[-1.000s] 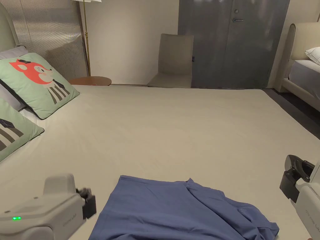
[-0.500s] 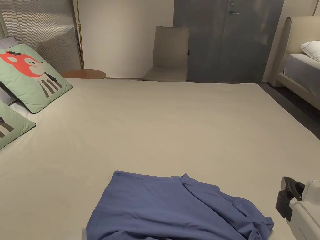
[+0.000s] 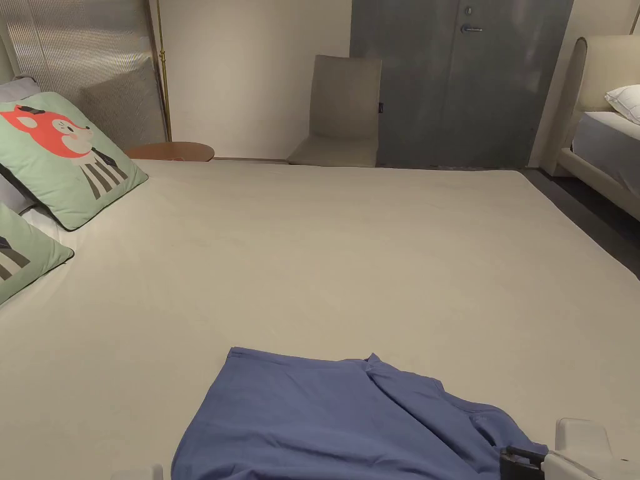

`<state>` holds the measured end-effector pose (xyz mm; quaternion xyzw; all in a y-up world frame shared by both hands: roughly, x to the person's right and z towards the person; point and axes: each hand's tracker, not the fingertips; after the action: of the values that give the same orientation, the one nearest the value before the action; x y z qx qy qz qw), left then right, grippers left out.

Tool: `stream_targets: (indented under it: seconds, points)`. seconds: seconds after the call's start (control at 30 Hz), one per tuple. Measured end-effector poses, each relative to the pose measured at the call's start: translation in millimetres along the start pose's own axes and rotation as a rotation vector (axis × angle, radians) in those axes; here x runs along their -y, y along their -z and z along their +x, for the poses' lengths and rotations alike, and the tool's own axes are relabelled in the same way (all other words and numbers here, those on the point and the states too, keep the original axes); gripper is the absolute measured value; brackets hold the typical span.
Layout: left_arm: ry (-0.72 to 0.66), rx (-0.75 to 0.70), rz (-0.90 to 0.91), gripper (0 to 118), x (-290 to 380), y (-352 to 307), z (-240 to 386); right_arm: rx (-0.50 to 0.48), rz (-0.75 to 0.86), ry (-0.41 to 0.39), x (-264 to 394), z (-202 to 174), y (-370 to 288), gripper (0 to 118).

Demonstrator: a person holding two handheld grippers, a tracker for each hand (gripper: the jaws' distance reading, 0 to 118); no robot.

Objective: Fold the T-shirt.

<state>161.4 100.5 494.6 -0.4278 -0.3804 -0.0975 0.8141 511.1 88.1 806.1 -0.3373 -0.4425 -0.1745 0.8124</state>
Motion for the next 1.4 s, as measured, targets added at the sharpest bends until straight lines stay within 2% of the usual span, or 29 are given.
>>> stream_targets:
  seconds: [0.07, 0.1, 0.13, 0.17, 0.23, 0.47, 0.77, 0.93, 1.03, 1.17, 1.4]
  points:
    - [-0.001, 0.001, 0.005, 3, 0.0, -0.7, 0.8, -0.100, -0.011, 0.030, 0.3, -0.6, -0.6, 56]
    - [0.000, 0.002, 0.009, 3, -0.1, -2.5, 0.7, -0.146, -0.006, 0.042, -1.3, -2.5, -3.3, 22]
    - [-0.003, 0.003, 0.013, 3, -0.9, -4.6, 0.3, -0.164, 0.008, 0.036, -2.6, -5.1, -6.4, 13]
    - [-0.008, 0.008, 0.020, 3, -2.9, -7.2, 0.0, -0.118, 0.033, 0.004, -5.0, -9.3, -13.8, 13]
    - [-0.025, 0.031, 0.054, 3, -8.3, -17.2, -2.6, -0.132, 0.057, -0.014, -10.5, -8.3, -25.3, 12]
    - [-0.095, 0.116, 0.254, 3, -57.0, -74.5, -9.9, -0.199, 0.277, 0.068, -53.6, 12.0, -101.3, 12]
    - [-0.130, 0.176, 0.514, 3, -133.0, -147.8, -17.9, -0.203, 0.479, 0.209, -103.8, 40.9, -187.2, 12]
    - [-0.117, 0.222, 0.614, 3, -171.6, -174.3, -1.0, -0.203, 0.538, 0.213, -125.7, 35.9, -221.4, 12]
    - [-0.091, 0.232, 0.652, 3, -199.2, -178.6, 12.2, -0.183, 0.567, 0.203, -147.1, 32.2, -227.3, 12]
    - [-0.111, 0.279, 0.672, 3, -246.5, -171.1, 26.1, -0.169, 0.606, 0.243, -183.5, 34.4, -222.0, 11]
    - [-0.077, 0.265, 0.726, 3, -324.1, -139.9, 55.4, -0.141, 0.666, 0.258, -249.0, 33.5, -192.4, 11]
